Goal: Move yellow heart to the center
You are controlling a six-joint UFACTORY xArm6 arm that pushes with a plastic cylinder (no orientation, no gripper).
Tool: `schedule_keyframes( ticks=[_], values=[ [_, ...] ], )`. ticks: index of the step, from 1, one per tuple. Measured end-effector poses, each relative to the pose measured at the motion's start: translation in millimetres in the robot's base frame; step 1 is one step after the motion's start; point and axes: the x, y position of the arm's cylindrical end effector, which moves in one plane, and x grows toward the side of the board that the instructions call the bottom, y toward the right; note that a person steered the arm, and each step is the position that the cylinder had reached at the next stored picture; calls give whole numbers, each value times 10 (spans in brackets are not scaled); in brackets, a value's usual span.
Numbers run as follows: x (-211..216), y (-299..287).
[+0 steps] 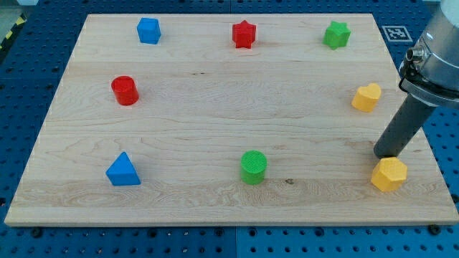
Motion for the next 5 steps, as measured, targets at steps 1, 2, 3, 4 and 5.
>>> schedule_keyframes(
  ticks=[1, 2, 3, 4, 5],
  values=[
    [0, 0],
    [-80, -121],
    [-367, -450],
    [-489, -687],
    [-489, -708]
  ],
)
